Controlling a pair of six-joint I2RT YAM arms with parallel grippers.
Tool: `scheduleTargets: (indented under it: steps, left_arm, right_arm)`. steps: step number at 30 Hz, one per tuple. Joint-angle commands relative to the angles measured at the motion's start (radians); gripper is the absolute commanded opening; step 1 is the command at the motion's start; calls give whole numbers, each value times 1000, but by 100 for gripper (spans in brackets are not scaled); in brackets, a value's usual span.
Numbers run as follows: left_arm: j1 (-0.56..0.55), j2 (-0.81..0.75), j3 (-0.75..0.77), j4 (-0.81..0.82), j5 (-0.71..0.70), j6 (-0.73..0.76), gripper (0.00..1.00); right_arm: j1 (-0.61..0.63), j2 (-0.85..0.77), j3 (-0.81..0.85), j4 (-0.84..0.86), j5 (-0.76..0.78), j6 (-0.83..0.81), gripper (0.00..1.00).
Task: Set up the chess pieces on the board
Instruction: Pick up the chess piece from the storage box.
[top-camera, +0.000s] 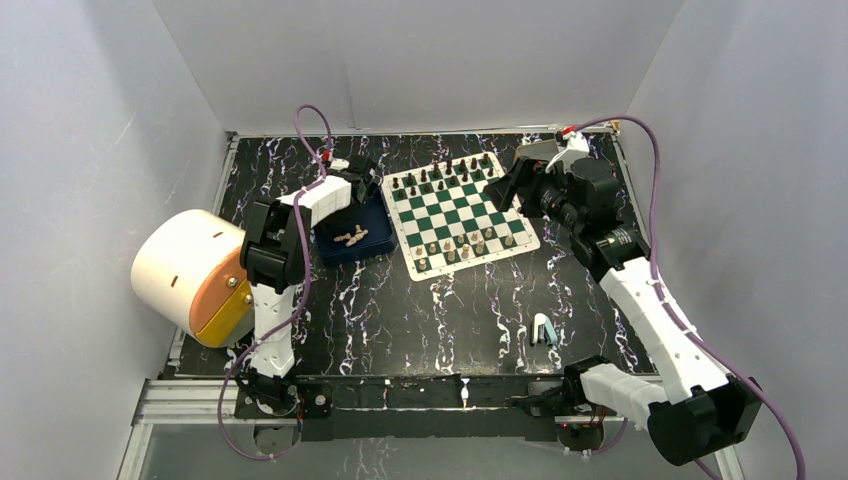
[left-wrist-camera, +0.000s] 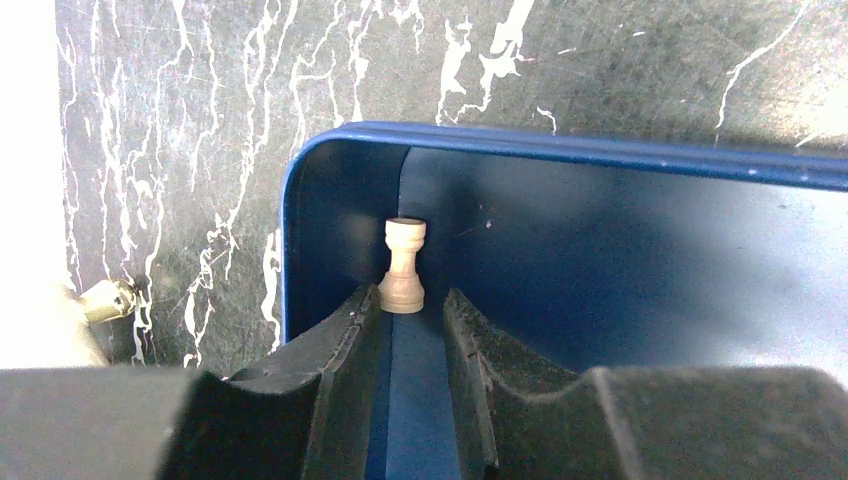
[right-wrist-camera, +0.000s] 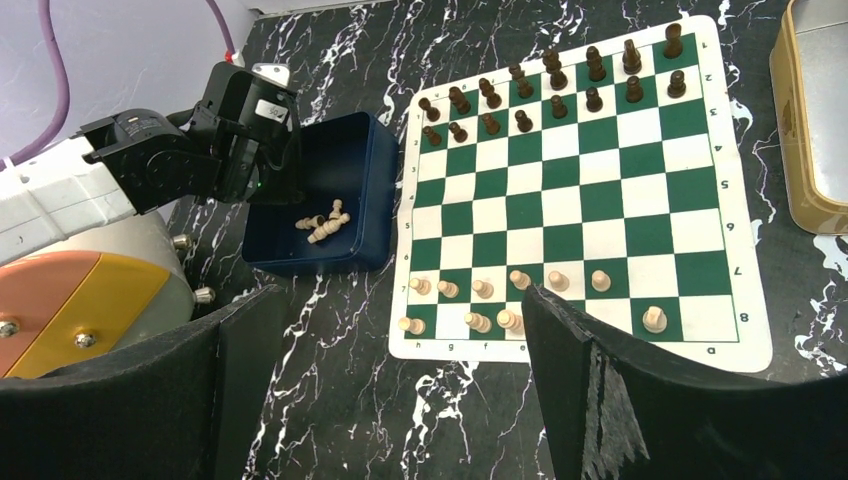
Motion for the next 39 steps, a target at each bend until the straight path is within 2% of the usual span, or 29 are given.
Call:
scheduleTargets:
  steps: [1, 27, 39]
  left_arm:
    - [10, -24, -12, -16, 0, -23, 29]
    - [17, -42, -15, 41, 130, 30, 25]
    - [27, -32, -9, 32, 102, 16, 28]
  right_arm:
    - [-1, -6, -4, 64, 7, -3, 96]
    - [-1, 22, -40, 101, -3, 12, 96]
    - [-1, 8, -46, 99, 3, 3, 97]
